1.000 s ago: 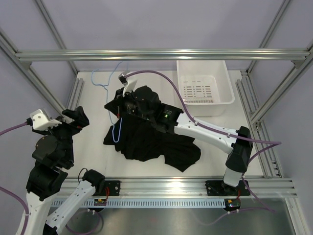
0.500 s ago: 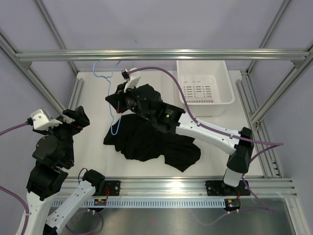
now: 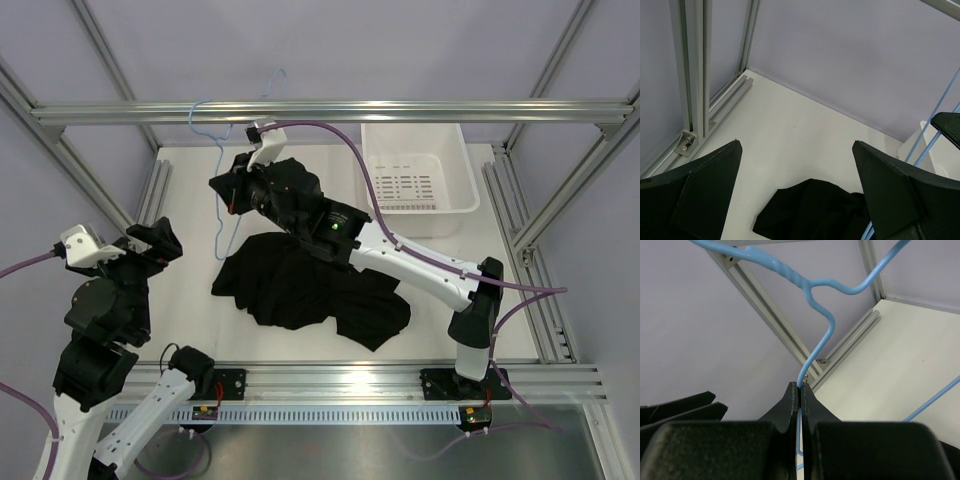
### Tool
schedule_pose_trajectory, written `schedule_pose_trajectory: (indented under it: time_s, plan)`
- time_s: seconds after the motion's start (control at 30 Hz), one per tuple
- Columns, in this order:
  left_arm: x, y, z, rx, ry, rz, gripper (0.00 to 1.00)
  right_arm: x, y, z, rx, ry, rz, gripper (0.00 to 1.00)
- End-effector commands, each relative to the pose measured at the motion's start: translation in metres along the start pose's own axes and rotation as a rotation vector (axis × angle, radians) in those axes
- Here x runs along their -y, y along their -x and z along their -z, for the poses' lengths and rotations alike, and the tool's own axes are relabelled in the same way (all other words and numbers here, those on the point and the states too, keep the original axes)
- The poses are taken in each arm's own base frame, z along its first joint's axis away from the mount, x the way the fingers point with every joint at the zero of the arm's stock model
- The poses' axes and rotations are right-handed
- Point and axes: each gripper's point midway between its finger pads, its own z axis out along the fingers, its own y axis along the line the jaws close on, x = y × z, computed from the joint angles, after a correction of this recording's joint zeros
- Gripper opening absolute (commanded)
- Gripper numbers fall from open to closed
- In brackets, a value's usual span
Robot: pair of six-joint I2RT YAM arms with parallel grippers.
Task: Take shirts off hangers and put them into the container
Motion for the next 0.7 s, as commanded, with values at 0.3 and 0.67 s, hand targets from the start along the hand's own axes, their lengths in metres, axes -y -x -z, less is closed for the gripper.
schedule_pose_trajectory:
  time_s: [0.3,0.67]
  plan:
    - [0.003,0.011,0.004,0.037,-0.025,0.051,0.99,0.023,0.030,0.005,0.129,-0.200,-0.149,0.00]
    - [0.003,0.010,0.005,0.035,-0.031,0.057,0.99,0.035,0.033,0.007,0.150,-0.265,-0.197,0.00]
